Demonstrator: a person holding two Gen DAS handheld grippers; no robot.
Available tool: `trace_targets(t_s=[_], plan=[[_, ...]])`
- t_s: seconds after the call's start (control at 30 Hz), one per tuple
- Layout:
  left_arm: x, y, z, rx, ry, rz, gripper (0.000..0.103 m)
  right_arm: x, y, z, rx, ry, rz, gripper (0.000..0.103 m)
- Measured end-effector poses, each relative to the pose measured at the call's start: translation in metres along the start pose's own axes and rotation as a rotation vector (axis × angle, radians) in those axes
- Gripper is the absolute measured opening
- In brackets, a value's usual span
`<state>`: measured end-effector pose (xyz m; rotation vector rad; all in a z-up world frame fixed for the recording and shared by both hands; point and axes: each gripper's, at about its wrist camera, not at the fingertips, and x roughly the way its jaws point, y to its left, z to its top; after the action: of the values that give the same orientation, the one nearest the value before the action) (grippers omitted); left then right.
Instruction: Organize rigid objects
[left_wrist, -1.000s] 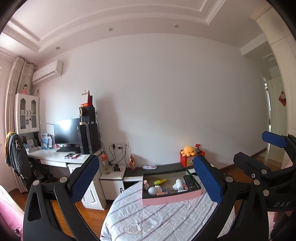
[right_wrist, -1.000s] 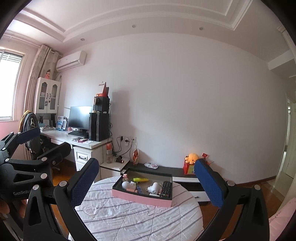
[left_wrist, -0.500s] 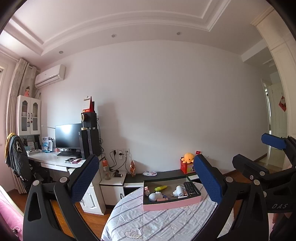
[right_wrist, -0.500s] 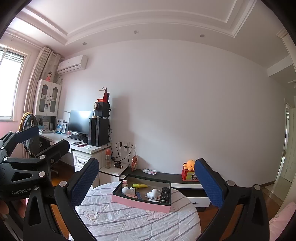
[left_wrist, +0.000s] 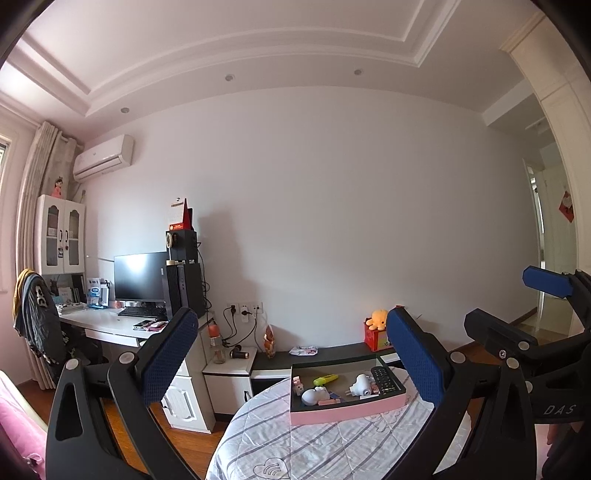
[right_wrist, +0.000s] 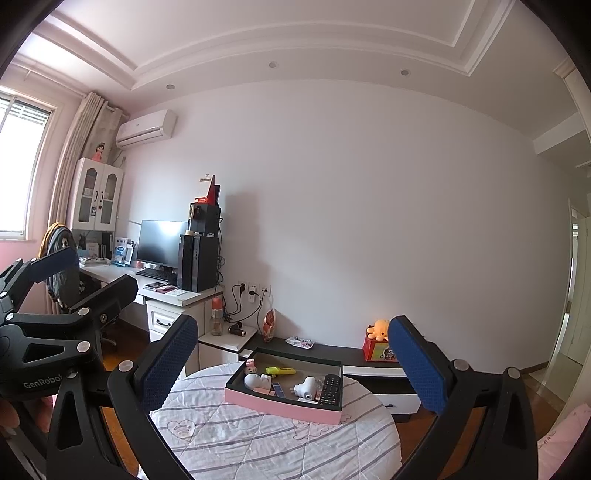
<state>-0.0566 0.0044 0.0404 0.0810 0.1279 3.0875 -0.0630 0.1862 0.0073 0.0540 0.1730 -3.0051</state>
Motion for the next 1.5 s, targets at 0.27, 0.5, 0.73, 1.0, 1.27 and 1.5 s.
trace_targets(t_s=[0.27, 0.5, 0.73, 1.0, 1.27, 1.5], plan=[[-0.0006, -0.0007, 0.0000, 0.002, 0.005, 0.004, 0.103, 0.0004, 0.0013, 0.0002, -0.003, 0.007, -0.002, 0.103], [-0.0010, -0.0012, -0.0001, 0.009, 0.003, 0.014, 0.103, 0.0028, 0.0017, -0.0007, -0.003, 0.013, -0.001, 0.103], [0.0018, -0.0001, -0.0020, 0.006, 0.010, 0.011, 0.103, 0.0062, 0.0012, -0.0016, -0.003, 0.022, 0.000, 0.103], [0.0017, 0.0019, -0.0037, 0.000, -0.018, 0.014, 0.103, 0.0078, 0.0013, -0.0019, -0.002, 0.024, 0.006, 0.103], [0.0047, 0.0030, -0.0042, 0.001, -0.019, 0.009, 0.103, 0.0069, 0.0038, 0.0000, -0.007, 0.023, -0.001, 0.103], [0.0048, 0.0034, -0.0037, 0.008, -0.025, 0.012, 0.103, 0.0058, 0.0042, 0.0000, -0.005, 0.019, 0.000, 0.103]])
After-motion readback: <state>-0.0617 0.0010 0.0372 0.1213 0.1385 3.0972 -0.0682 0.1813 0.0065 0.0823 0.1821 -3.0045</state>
